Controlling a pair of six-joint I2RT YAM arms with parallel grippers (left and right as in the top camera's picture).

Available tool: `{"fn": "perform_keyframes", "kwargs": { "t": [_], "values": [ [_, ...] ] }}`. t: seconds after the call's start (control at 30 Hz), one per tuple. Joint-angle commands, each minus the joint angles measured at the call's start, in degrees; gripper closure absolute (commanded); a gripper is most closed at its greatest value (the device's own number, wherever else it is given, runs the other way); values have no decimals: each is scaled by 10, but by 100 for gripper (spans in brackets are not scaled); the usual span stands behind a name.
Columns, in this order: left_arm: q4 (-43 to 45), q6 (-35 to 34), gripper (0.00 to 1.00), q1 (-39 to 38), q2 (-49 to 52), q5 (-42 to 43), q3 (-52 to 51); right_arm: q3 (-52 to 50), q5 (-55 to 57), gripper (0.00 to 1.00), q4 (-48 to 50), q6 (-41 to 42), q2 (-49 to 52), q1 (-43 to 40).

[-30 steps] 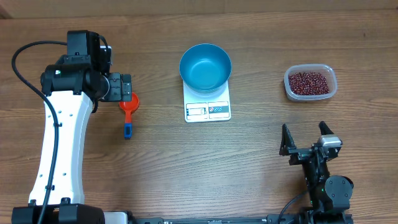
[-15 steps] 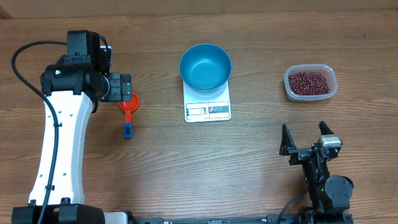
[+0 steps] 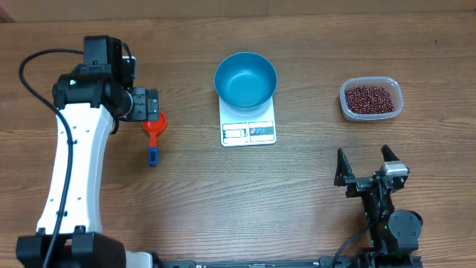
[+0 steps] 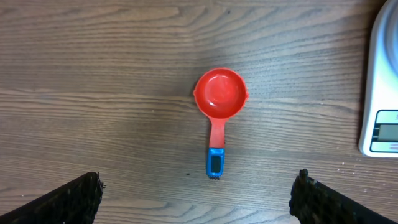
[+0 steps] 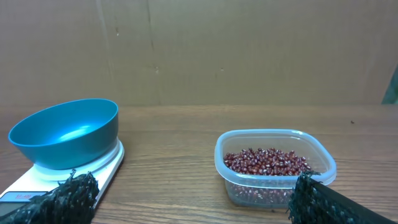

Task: Scoop item into bowl and weigh 150g on scale
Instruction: 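Lower the open left gripper toward the red cup's rim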

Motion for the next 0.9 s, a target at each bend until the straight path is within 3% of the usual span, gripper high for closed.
{"fn": "perform_keyframes", "kwargs": {
  "t": [0.0,0.87],
  "values": [
    [0,7,1,6,22,0,14,-6,-1,0,1,-2,-5,4],
    [16,4,0,6,52,-6,-10,-6,-1,0,1,-2,-5,4]
  ]
}}
